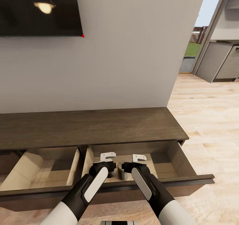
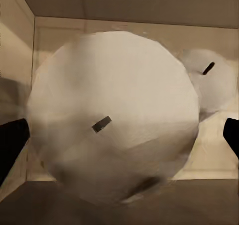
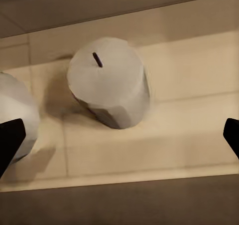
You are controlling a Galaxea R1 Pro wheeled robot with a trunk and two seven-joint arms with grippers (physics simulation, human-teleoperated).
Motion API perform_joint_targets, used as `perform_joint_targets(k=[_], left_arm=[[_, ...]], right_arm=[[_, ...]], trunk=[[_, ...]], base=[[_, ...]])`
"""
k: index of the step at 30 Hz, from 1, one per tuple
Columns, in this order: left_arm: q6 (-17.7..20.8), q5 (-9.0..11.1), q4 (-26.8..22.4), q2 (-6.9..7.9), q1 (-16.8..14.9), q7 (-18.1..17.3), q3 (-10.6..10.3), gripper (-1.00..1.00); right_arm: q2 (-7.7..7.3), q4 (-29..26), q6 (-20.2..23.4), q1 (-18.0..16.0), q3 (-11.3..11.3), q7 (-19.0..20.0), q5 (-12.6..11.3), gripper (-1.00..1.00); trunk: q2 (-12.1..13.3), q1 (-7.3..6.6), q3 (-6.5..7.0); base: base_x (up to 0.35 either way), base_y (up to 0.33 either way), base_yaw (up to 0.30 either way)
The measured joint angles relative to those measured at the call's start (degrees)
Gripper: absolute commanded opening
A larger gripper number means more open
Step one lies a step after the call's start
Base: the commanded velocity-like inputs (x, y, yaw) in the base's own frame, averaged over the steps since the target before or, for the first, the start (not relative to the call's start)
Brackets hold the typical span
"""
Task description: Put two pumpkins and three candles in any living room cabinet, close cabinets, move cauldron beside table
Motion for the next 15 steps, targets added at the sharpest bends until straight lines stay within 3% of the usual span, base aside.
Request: perform_joint_targets(k=[11,15], left_arm=[[0.0,0.0,0.0,0.00,0.0,-0.2,0.0,1.00],[0.0,0.1,0.0,0.00,0.0,-0.2,0.0,1.00]], right_arm=[[-0.01,0.0,0.0,0.0,0.0,0.0,0.0,1.00],[0.00,0.0,0.0,0.0,0.0,0.0,0.0,1.00]], trunk=[[0.0,0.00,0.00],[0.0,-0.11,0.88]], base=[[0.000,0.000,0.000],[0.000,0.000,0.000]])
